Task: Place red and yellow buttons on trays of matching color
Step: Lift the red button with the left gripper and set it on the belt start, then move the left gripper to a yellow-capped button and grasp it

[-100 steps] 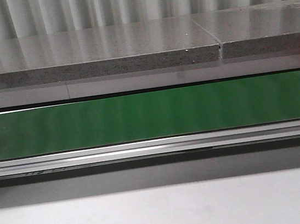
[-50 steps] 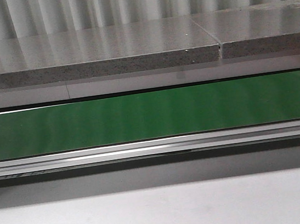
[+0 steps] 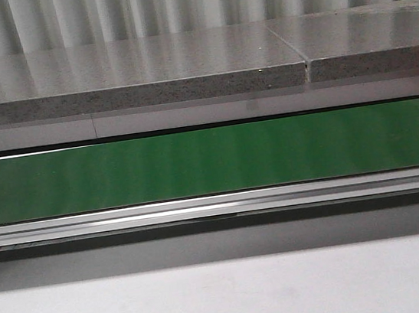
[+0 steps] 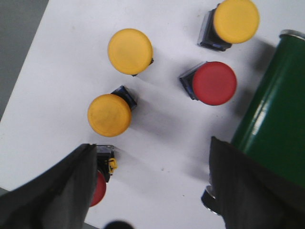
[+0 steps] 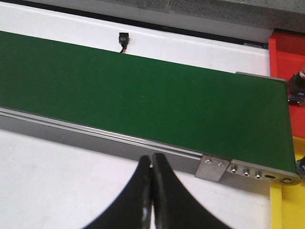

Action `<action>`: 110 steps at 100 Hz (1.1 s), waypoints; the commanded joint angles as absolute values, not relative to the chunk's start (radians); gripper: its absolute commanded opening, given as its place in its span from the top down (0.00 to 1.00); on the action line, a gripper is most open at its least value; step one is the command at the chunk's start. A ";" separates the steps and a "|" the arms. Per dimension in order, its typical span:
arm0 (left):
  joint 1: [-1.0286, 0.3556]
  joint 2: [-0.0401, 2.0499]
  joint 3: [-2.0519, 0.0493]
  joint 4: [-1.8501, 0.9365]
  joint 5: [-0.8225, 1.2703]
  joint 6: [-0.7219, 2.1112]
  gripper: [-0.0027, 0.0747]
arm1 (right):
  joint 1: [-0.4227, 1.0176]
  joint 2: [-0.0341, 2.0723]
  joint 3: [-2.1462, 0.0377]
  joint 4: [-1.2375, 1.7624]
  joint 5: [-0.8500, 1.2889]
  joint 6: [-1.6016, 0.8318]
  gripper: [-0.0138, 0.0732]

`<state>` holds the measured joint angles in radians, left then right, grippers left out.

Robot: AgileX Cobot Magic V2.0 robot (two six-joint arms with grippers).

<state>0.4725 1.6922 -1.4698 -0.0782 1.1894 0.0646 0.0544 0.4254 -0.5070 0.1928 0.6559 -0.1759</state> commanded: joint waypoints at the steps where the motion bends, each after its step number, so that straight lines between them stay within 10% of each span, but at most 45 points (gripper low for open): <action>1: 0.477 1.684 -1.500 -0.052 1.141 0.055 0.34 | 0.054 0.427 -0.531 0.191 0.590 -0.183 0.92; 84: 0.477 1.923 -1.506 -0.051 0.866 0.033 0.34 | 0.054 0.427 -0.531 0.191 0.590 -0.183 0.92; 110: 0.477 1.929 -1.506 -0.051 0.846 0.019 0.48 | 0.054 0.427 -0.531 0.191 0.590 -0.183 0.92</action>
<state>0.4731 1.9794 -1.4718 -0.0460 0.8752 0.0345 0.0544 0.4254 -0.5070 0.1928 0.6559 -0.1759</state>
